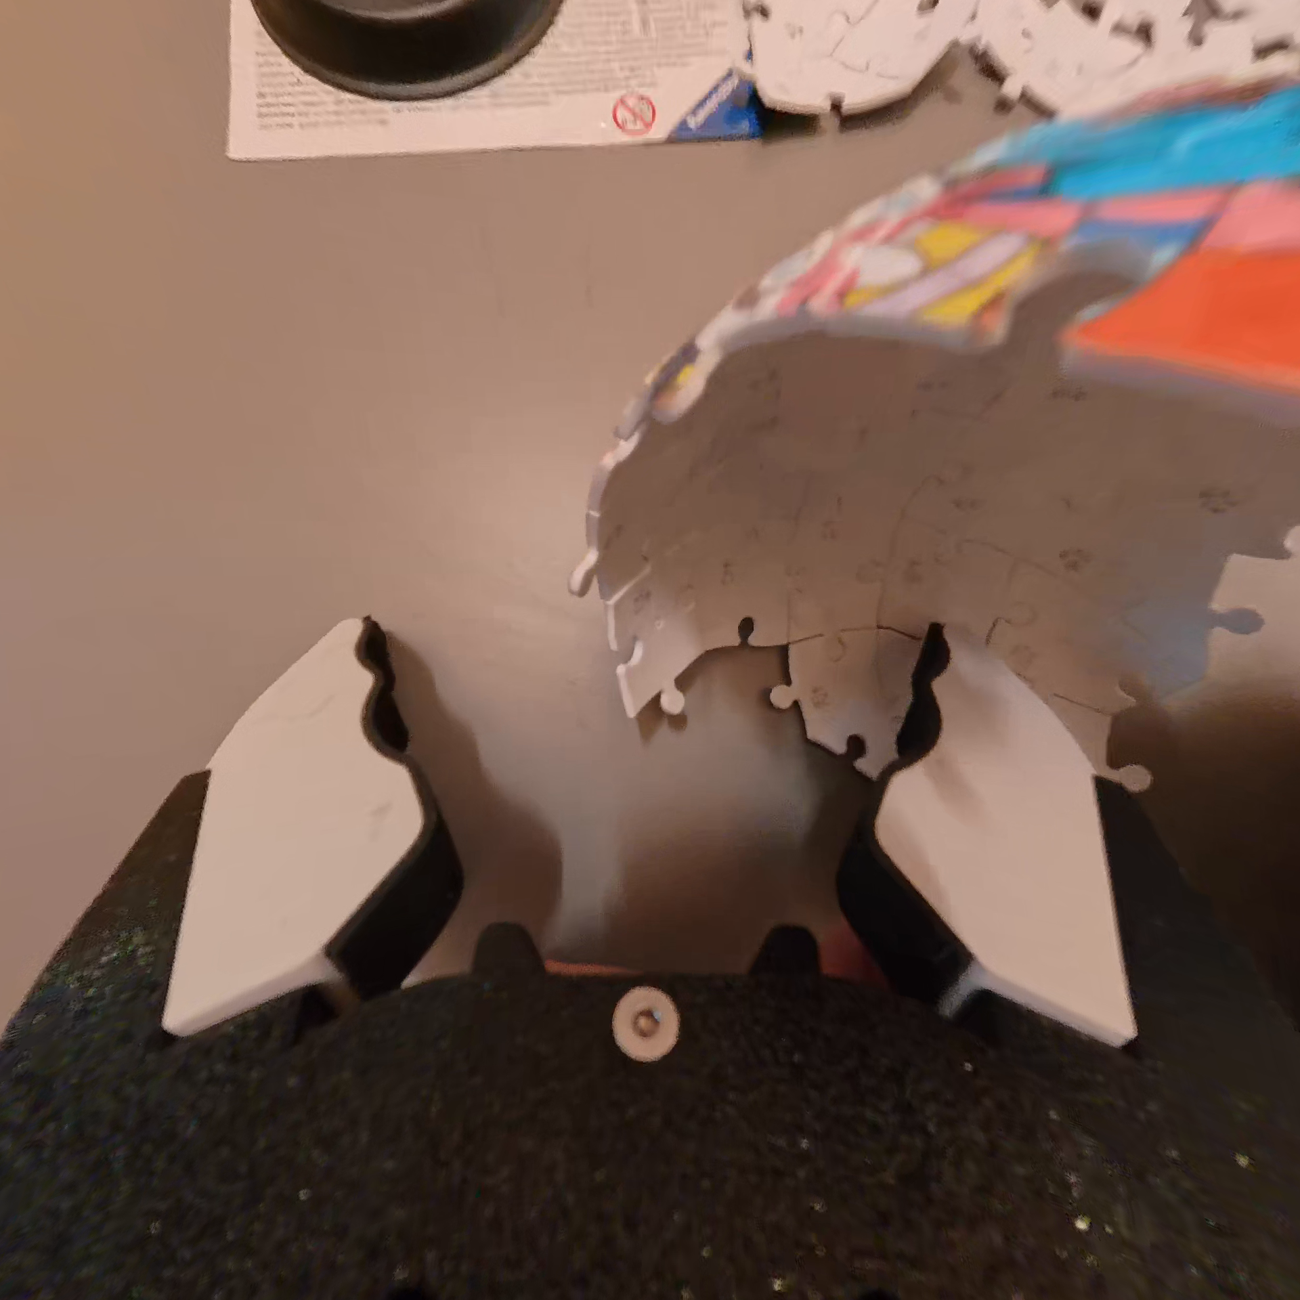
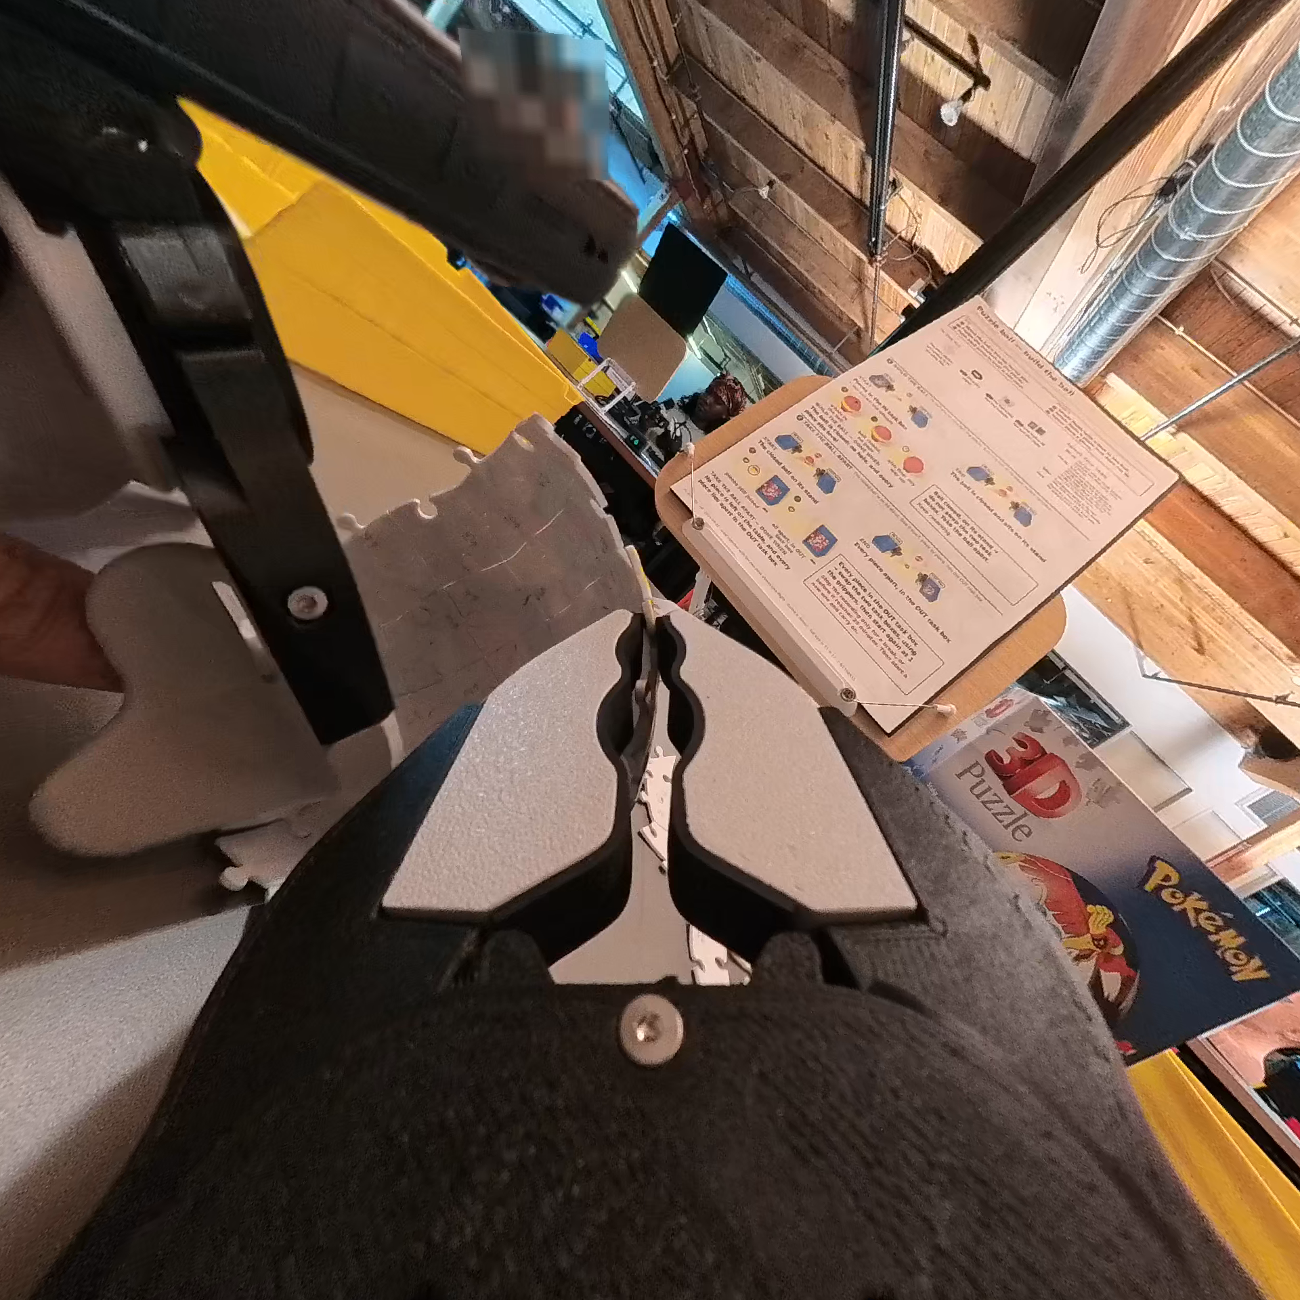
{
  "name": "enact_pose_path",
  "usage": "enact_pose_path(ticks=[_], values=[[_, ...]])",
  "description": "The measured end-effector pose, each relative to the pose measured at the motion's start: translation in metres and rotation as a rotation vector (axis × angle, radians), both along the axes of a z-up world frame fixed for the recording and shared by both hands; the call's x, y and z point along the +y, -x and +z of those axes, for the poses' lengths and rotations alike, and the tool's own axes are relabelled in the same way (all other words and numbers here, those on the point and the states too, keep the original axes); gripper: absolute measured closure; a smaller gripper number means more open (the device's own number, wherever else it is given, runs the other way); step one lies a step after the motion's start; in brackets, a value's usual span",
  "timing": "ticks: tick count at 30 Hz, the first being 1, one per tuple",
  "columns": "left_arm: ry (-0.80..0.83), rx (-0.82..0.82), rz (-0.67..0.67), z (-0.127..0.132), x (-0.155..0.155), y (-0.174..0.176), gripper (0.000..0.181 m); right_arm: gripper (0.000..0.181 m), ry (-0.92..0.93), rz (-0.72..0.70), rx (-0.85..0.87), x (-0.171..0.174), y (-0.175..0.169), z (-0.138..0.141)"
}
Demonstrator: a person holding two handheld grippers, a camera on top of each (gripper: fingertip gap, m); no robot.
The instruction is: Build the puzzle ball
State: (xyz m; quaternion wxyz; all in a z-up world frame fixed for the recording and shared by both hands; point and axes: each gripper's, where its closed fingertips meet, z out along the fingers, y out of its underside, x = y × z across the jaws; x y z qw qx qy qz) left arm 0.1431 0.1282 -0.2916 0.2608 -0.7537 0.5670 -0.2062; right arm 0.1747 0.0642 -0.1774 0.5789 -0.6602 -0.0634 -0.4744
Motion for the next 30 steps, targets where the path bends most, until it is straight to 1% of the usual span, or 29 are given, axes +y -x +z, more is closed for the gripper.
enact_pose_path(ticks=[4,6,14,18,21,25,30], values=[[-0.002,-0.022,0.001,0.004,-0.001,-0.001,0.046,0.177,0.000,0.000,-0.003,0.000,0.000,0.000],[-0.020,-0.007,-0.008,0.002,0.000,-0.001,0.046,0.177,0.000,0.001,-0.005,0.000,0.000,0.000],[0.001,-0.009,0.004,0.000,0.002,-0.001,0.045,0.177,-0.002,-0.004,0.004,0.000,-0.002,0.000],[0.057,-0.072,0.033,0.014,0.007,-0.001,0.048,0.177,0.001,-0.005,-0.001,0.000,-0.002,0.000],[0.047,-0.080,0.076,0.019,0.022,0.004,0.053,0.177,0.001,-0.006,-0.001,-0.001,-0.002,0.000],[0.056,-0.046,0.069,0.013,0.022,0.013,0.058,0.177,0.001,-0.007,-0.001,0.000,-0.002,0.000],[-0.003,-0.005,0.057,0.007,0.022,0.013,0.061,0.177,0.005,-0.008,-0.008,0.000,-0.002,0.000]])
